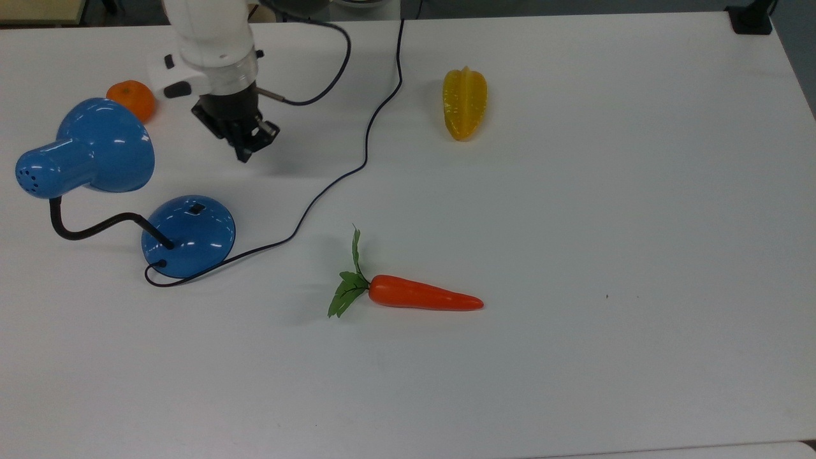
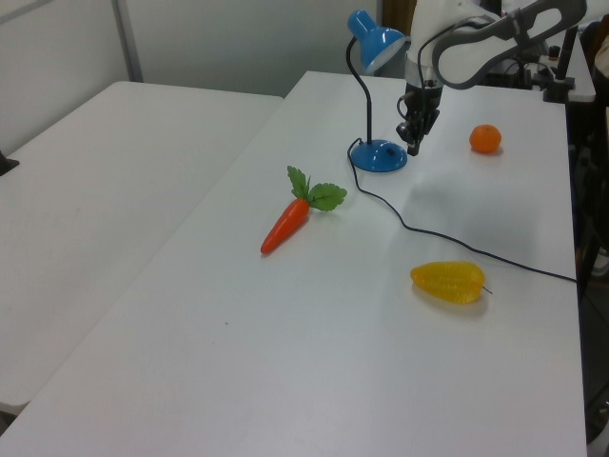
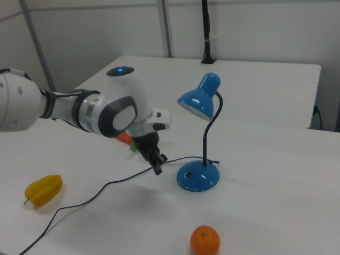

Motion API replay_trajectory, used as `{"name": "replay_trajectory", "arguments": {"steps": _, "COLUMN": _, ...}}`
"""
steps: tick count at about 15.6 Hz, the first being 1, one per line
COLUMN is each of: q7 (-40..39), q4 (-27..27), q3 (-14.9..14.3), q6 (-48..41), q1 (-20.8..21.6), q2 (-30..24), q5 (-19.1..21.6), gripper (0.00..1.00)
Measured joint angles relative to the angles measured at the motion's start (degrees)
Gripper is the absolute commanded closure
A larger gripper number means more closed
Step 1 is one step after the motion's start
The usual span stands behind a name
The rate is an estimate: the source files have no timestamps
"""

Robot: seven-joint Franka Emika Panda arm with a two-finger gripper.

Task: Turn on desk lamp
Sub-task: 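Move the gripper toward the blue lamp's round base, then lower the gripper and press the switch on the lamp base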

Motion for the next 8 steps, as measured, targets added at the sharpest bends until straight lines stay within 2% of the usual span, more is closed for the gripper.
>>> {"name": "replay_trajectory", "arguments": {"steps": 5, "q7": 0.0, "q4": 0.1, "q3": 0.0, "q6": 10.7, "q1": -3.3, "q2": 3.3, "q5": -0.2, "gripper": 1.00}}
{"name": "replay_trajectory", "arguments": {"steps": 8, "q7": 0.0, "q4": 0.1, "q3": 0.0, "q6": 15.4, "q1": -4.2, "q2": 4.8, "q5": -1.7, "gripper": 1.00}}
